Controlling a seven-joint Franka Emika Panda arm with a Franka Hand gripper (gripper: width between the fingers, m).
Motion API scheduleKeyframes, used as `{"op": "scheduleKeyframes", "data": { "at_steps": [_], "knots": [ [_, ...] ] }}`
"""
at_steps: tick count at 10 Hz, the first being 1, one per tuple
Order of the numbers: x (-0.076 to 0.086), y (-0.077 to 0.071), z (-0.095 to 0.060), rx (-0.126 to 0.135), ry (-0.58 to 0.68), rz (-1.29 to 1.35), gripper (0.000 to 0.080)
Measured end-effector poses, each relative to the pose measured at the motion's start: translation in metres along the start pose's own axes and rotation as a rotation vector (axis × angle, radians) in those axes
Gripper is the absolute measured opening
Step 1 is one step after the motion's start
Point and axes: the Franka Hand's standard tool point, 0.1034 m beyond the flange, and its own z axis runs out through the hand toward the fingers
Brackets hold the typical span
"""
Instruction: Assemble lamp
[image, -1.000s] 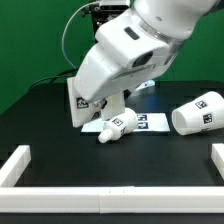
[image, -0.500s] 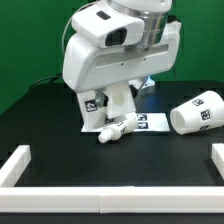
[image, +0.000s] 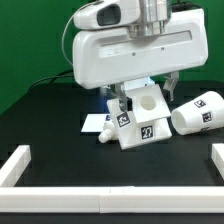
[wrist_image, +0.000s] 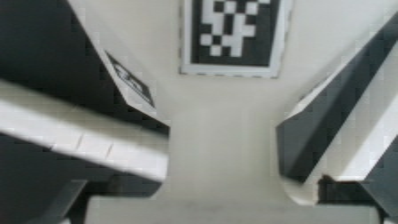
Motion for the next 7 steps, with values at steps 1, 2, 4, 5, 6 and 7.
{"op": "scheduleKeyframes", "data": {
  "at_steps": [1,2,4,5,6,7],
  "knots": [
    [-0.005,0.016,0.004,-0.053,0.057,0.023,0.0531],
    [-0.009,0.023,0.004,-0.086,0.093,0.013,0.0531],
    [-0.011,0.038,0.003,-0.166,0.185,0.0,0.0531],
    [-0.012,0.037,0.002,-0.233,0.269,0.018,0.0531],
    [-0.015,0.029,0.006,-0.287,0.333,0.021,0.0531],
    [-0.01,0.019,0.012,-0.301,0.373,0.031,0.0531]
  ]
}}
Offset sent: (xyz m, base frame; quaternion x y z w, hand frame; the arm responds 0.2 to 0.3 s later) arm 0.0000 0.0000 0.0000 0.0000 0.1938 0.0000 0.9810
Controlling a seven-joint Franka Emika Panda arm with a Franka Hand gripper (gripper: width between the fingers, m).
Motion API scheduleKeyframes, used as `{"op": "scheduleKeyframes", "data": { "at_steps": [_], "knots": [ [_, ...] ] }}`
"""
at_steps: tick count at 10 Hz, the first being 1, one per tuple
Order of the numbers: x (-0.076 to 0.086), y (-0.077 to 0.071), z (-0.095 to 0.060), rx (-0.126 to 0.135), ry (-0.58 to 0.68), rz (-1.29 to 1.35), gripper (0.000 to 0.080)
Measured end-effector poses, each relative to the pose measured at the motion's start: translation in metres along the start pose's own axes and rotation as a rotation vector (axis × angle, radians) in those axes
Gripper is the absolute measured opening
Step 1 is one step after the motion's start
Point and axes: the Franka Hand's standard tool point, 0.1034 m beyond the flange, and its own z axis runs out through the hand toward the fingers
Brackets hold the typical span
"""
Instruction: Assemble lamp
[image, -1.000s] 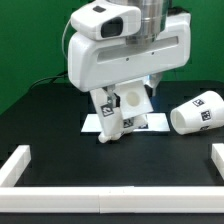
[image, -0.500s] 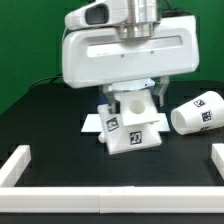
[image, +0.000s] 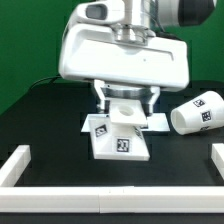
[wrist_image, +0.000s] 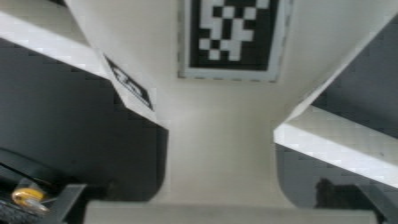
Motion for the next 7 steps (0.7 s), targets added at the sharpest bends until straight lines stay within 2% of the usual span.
{"op": "scheduleKeyframes", "data": {
  "at_steps": [1,2,4,7],
  "knots": [
    [0.008,-0.005,0.001,-0.016,0.056,0.003,0.0531],
    [0.015,-0.021,0.005,0.03,0.054,0.045,0.0531],
    [0.031,-0.034,0.007,0.078,0.047,0.068,0.0531],
    [0.029,-0.034,0.008,0.078,0.043,0.069,0.0531]
  ]
}}
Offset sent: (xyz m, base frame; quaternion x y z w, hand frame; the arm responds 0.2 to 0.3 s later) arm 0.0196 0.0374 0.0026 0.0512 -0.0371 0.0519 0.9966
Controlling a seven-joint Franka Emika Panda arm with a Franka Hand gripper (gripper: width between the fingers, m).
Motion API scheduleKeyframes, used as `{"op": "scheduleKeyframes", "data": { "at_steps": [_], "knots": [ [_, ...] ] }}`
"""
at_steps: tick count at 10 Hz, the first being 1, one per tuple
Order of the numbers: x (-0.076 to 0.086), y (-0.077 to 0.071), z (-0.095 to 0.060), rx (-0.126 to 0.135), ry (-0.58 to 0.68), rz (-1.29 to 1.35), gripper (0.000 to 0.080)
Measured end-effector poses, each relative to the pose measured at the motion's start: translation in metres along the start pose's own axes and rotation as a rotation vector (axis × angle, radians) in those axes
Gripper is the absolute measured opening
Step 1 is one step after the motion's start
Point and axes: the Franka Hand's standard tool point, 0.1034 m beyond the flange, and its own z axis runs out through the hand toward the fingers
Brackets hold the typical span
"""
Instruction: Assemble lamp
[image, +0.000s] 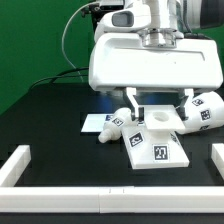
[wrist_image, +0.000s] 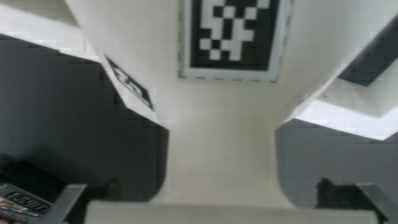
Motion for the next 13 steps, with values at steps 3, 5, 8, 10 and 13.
{"op": "scheduleKeyframes", "data": {
  "at_steps": [3,5,8,10,13],
  "knots": [
    [-0.025,0.009,0.001,-0.01,-0.007,0.168,0.0531],
    [-0.024,-0.01,0.007,0.033,-0.007,0.288,0.0531],
    [-0.022,-0.047,0.017,0.047,0.015,0.323,0.0531],
    [-0.023,-0.045,0.018,0.045,0.014,0.327,0.0531],
    [-0.027,-0.07,0.028,0.032,0.028,0.303,0.0531]
  ]
}}
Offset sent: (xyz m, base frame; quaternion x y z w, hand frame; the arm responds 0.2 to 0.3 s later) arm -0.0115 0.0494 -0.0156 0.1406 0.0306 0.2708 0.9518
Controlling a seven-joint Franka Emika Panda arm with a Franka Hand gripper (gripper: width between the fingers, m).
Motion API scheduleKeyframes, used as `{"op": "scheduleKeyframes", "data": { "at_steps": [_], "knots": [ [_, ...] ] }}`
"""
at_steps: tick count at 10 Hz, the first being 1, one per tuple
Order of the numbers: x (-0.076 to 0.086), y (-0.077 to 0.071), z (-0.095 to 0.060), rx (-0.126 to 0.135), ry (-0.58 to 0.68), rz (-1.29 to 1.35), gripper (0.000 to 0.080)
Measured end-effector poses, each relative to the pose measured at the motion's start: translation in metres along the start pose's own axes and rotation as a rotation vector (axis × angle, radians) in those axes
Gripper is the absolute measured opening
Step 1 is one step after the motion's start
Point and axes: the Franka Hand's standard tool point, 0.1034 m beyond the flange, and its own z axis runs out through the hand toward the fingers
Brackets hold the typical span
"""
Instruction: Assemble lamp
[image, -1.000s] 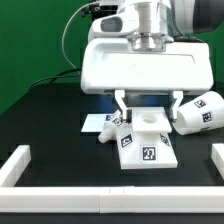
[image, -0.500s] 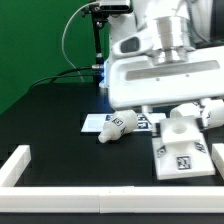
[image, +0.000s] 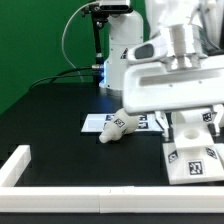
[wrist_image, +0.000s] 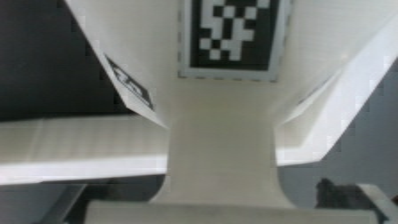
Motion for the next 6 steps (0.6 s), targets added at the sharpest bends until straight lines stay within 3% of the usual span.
{"op": "scheduleKeyframes", "data": {
  "at_steps": [2,6],
  "knots": [
    [0.001,-0.004,0.011,-0.011,0.007,-0.017,0.0531],
    [0.02,-0.003,0.024,-0.017,0.051,-0.02,0.0532]
  ]
}}
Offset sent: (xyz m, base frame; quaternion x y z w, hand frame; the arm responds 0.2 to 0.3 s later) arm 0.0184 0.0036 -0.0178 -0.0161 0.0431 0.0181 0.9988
